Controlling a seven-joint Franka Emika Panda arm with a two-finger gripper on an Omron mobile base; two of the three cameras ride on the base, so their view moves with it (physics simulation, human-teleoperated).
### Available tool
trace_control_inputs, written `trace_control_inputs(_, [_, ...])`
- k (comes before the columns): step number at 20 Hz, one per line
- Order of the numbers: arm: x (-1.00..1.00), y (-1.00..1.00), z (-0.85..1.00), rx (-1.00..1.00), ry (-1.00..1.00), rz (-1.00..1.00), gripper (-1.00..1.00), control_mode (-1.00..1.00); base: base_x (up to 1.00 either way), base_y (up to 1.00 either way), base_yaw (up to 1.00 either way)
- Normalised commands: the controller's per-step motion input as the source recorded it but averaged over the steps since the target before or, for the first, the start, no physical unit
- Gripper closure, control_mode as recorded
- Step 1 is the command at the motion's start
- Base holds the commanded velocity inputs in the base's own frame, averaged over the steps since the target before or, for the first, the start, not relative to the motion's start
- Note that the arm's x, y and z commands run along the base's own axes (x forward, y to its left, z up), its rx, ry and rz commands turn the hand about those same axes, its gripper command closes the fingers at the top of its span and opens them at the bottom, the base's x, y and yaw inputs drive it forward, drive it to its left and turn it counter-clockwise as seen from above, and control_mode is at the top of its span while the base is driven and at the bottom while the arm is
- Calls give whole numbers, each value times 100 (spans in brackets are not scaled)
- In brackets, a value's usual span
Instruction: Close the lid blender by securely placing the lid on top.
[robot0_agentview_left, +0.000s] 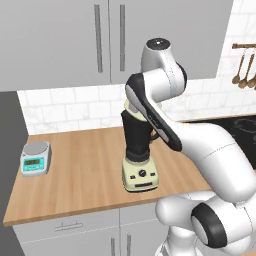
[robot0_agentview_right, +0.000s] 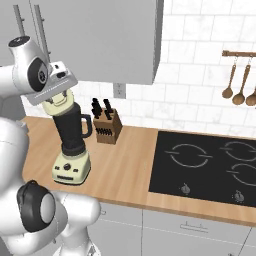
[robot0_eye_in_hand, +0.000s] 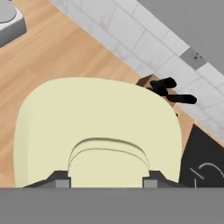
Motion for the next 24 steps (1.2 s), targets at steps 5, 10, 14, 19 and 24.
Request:
trace_control_inputs(5, [0, 0, -4, 0, 5, 0, 100, -100, 0, 0, 0])
trace_control_inputs(10, [0, 0, -4, 0, 0, 0, 100, -100, 0, 0, 0])
trace_control_inputs(14, [0, 0, -3, 0, 0, 1, 100, -100, 0, 0, 0])
trace_control_inputs(19, [6, 0, 0, 0, 1, 2, 100, -100, 0, 0, 0])
trace_control_inputs(24, [3, 0, 0, 0, 2, 1, 100, -100, 0, 0, 0])
